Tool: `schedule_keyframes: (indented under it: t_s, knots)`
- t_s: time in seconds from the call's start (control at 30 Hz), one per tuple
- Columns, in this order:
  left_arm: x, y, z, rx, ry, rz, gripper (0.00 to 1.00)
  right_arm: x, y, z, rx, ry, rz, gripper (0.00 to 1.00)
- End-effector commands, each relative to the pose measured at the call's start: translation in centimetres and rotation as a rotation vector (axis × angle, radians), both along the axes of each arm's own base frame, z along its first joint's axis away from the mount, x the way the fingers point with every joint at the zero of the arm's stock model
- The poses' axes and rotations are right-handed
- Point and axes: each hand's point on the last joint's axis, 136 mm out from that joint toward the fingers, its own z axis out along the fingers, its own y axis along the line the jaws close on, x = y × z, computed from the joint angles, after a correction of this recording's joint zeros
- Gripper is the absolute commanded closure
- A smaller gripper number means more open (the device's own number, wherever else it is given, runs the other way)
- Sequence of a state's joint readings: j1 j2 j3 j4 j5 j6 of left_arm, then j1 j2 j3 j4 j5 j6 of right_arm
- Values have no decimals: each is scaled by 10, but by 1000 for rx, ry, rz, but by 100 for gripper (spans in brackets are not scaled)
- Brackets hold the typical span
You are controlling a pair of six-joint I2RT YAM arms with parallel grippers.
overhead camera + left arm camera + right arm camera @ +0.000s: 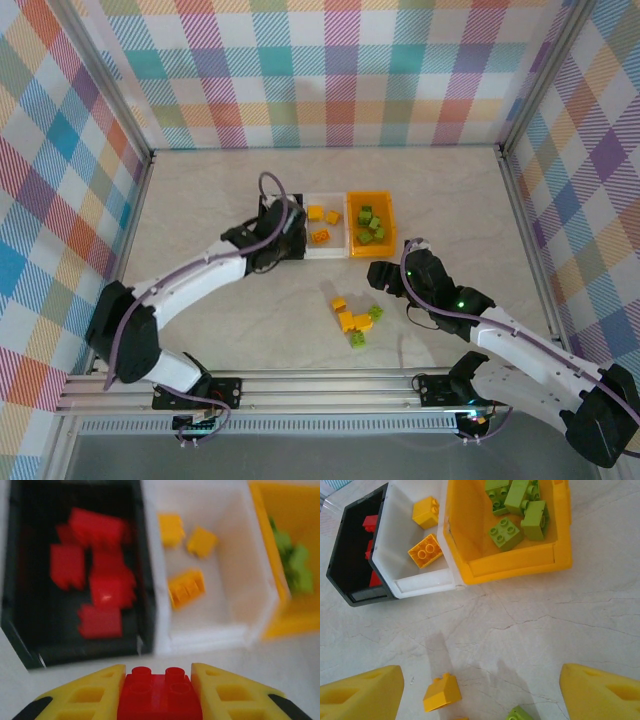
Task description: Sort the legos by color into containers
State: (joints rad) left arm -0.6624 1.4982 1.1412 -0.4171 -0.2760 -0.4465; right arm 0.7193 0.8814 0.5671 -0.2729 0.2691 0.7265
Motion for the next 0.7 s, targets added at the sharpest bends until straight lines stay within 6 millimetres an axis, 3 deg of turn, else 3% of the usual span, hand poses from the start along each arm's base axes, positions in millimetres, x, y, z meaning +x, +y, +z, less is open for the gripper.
schedule_keyframes:
  t_s: [0.0,0.2,0.33,0.43,0.53,0.67]
  knots:
    - [36,19,-13,54,44,43,73,-3,-5,-7,-2,19,-15,18]
    - [84,31,-27,139,81,107,73,-5,-5,-13,-5,35,-13,18]
    - [96,42,-37,166,112,141,69,-6,-4,-11,-3,33,-2,18]
    - [97,42,-41,174,127,136,56,-7,-1,-10,-3,36,15,18]
    - [95,33,-24,113,97,123,39,-7,6,-8,1,34,53,17]
    - [82,11,24,8,12,69,28,-7,35,-12,10,57,191,18]
